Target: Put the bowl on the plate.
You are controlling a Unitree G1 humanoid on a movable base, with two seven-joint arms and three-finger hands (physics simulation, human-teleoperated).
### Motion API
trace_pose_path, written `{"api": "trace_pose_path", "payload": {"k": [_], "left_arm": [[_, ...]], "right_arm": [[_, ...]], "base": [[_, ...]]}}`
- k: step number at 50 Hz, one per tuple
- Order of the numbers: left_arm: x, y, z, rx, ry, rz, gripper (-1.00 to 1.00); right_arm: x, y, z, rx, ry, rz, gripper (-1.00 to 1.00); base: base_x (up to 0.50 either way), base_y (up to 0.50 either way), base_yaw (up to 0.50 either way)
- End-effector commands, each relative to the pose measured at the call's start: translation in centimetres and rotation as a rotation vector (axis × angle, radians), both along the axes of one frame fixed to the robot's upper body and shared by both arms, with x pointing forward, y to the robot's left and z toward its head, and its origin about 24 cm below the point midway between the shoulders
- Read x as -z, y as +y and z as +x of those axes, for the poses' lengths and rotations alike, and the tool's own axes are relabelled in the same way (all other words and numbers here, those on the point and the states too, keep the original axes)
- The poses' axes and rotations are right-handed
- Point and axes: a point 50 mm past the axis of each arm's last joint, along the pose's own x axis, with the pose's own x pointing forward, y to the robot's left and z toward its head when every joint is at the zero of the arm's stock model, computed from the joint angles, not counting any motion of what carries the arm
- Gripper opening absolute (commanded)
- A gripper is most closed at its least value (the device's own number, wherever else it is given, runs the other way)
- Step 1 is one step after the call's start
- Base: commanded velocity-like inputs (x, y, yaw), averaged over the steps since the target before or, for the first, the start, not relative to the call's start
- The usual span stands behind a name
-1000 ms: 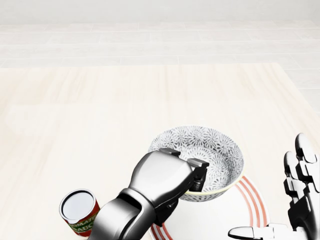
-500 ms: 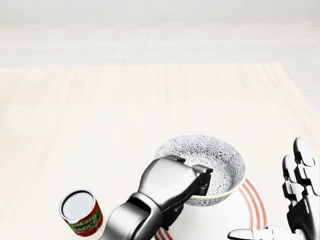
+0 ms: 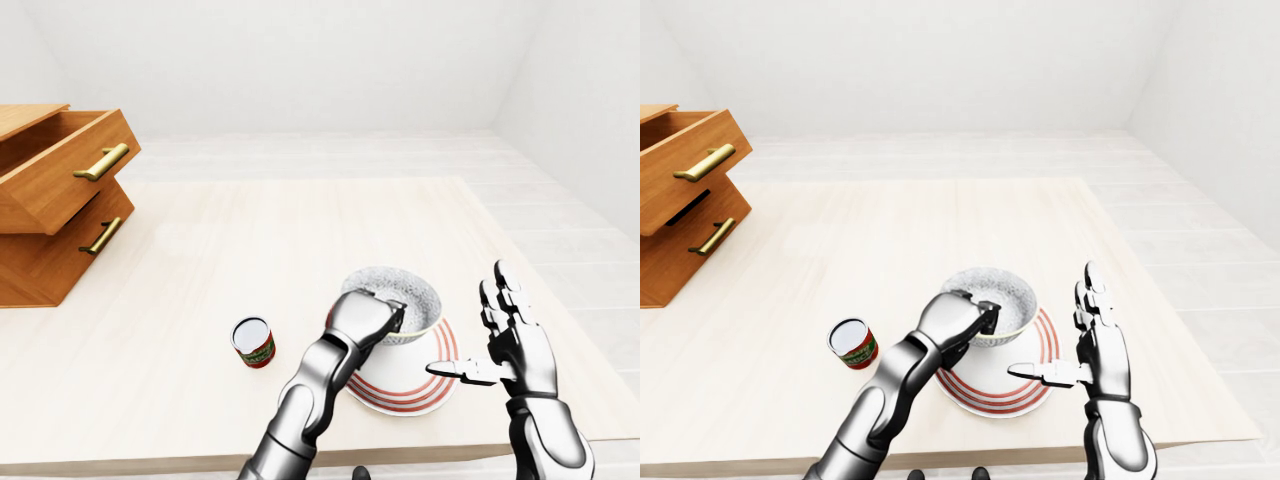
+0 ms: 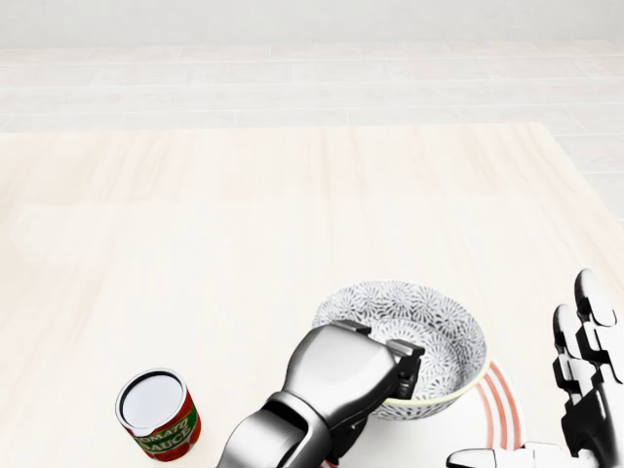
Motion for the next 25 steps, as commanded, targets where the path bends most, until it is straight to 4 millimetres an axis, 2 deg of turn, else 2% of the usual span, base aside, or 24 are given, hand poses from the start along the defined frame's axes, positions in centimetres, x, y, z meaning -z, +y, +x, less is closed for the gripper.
{"api": "trace_pose_path", "payload": {"k": [1,25], "left_arm": [[0.34,-0.46,-0.61,0.004,-0.022,-0.011,-1.0],[0.38,-0.78,-1.17,0.023,-0.019,-0.011,-1.0]], "right_arm": [[-0.15,-0.02,0.05,-0.002,-0.006,-0.004,1.0],[0.33,0.1,0.01,-0.009,0.014,0.006,1.0]], "base": [[0.0,0.0,0.0],[0.0,0.0,0.0]]}}
